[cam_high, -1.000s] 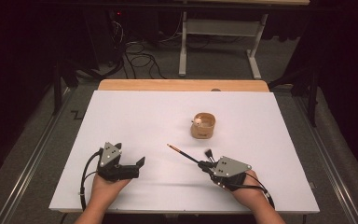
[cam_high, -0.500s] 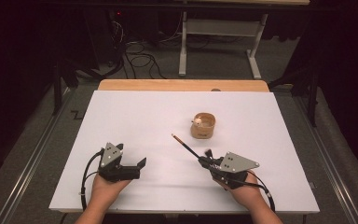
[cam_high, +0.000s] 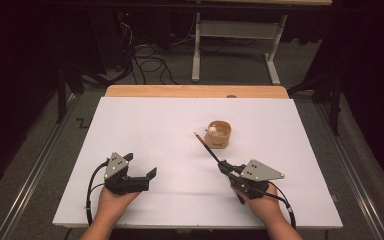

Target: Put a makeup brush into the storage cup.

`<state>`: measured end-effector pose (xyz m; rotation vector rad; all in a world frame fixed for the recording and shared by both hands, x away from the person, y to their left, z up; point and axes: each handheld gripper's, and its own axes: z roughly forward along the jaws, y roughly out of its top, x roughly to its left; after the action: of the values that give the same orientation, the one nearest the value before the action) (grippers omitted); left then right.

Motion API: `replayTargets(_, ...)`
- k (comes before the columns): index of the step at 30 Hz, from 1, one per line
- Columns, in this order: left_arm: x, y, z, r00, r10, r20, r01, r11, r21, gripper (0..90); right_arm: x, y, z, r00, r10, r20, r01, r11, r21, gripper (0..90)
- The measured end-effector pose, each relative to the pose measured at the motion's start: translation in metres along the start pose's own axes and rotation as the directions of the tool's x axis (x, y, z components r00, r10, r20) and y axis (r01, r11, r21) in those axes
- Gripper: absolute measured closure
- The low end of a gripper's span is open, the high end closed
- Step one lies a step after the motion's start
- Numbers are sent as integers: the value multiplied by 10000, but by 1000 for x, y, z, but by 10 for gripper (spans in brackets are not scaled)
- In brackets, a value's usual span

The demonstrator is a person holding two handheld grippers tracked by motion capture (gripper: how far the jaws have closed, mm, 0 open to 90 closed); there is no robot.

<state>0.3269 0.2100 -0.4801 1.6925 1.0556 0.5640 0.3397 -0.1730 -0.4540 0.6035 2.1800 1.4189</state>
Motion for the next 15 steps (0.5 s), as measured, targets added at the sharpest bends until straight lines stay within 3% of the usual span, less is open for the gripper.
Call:
replayTargets(7, 2, 0, -2, 9999, -104, 11, 104, 9998, -145, 25, -7, 5, -2, 9998, 46, 186, -45, 10000, -45, 866)
replayTargets(15, -1, 3, -4, 9996, 65, 271, -56, 9995, -315, 66, -5, 6, 1, 10000, -17, 15, 17, 9998, -190, 866)
